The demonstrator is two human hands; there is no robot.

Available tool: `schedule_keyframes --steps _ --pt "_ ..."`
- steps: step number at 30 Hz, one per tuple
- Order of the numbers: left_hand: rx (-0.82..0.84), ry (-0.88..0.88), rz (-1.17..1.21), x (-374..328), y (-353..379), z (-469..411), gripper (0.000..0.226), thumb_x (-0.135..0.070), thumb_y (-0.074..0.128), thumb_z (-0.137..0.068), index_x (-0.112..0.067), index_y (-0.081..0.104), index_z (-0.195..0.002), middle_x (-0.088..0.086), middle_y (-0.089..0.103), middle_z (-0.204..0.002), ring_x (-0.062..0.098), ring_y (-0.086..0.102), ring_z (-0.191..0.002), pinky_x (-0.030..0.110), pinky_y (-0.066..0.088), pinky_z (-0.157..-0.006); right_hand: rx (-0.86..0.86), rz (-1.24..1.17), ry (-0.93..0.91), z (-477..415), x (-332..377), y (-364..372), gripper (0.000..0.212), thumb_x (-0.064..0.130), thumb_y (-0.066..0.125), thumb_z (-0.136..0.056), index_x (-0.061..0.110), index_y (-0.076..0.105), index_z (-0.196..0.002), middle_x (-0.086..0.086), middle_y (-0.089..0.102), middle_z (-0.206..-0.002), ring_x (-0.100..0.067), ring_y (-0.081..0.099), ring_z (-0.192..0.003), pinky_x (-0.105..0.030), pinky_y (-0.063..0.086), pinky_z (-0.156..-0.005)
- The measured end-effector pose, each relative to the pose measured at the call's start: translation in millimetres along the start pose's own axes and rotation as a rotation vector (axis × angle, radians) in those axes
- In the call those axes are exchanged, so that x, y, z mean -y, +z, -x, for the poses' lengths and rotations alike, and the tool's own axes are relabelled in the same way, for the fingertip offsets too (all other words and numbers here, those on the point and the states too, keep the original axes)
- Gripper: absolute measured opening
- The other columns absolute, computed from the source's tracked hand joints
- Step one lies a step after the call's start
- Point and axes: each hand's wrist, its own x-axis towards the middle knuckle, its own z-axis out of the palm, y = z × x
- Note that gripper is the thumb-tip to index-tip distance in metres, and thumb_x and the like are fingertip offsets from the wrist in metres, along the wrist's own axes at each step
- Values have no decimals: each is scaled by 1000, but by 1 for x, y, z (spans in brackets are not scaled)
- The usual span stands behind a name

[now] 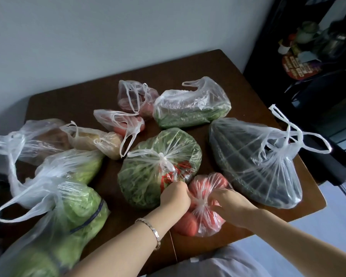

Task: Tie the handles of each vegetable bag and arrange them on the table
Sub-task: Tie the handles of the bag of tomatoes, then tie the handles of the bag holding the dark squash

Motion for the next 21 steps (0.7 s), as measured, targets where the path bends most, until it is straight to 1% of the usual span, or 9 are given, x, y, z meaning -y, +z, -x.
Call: schedule_keyframes --steps 3,7,9,11,13,14,17,19,21 --pt "-17 166 30 -9 -16 -10 19 -12 50 -89 -20 66 -93 1 62 -110 23 61 -101 31 48 -86 -8 -110 137 -2 -1 -28 16 24 53 -90 17 59 -104 0 62 -102 -16 60 -89 -31 52 -79" --pt "25 295 133 -43 -43 -28 30 -15 41 -92 -17 59 -116 5 58 -125 22 54 -114 28 40 -97 -394 -173 206 0 -9 -86 12 19 56 -87 17 64 -96 2 63 -92 -14 57 -80 -28 49 -73" --pt "36 333 130 -65 -53 -35 34 -16 39 -91 -16 55 -121 3 57 -125 21 51 -116 29 38 -97 -571 -148 224 4 -20 -113 11 15 56 -87 14 65 -94 2 61 -89 -16 55 -79 -29 47 -71" --pt "34 342 210 -93 -59 -37 35 -20 43 -90 -17 52 -124 -1 60 -113 19 53 -111 29 39 -91 -765 -81 210 9 -41 -137 11 13 57 -85 12 66 -92 -4 63 -92 -22 58 -85 -33 49 -76" --pt "46 350 316 -122 -61 -38 41 -30 48 -90 -18 45 -129 -4 58 -109 17 54 -110 28 39 -87 -855 -49 224 13 -68 -155 17 11 58 -84 8 64 -99 -12 60 -102 -30 55 -99 -36 44 -85" --pt "66 351 380 -136 -61 -39 47 -35 50 -89 -19 41 -133 -2 56 -115 17 52 -113 27 38 -87 -823 -42 275 13 -80 -161 26 14 59 -83 9 60 -109 -14 54 -112 -32 48 -109 -38 40 -91" --pt "99 338 559 -186 -58 -45 66 -42 58 -86 -20 29 -141 2 43 -133 19 45 -123 28 37 -95 -474 15 459 18 -116 -172 53 29 57 -85 19 37 -132 -12 36 -133 -32 33 -123 -40 31 -102" --pt "35 349 530 -210 -53 -52 63 -39 59 -86 -21 30 -140 3 39 -137 20 46 -123 30 38 -97 -298 54 454 22 -137 -172 47 36 52 -88 19 35 -129 -9 47 -125 -29 46 -114 -39 38 -93" --pt "-38 364 413 -231 -48 -59 47 -35 55 -89 -20 42 -133 5 46 -133 21 51 -116 31 42 -93 -168 22 361 28 -153 -174 34 39 48 -91 15 43 -115 -6 59 -103 -23 56 -87 -32 45 -74"
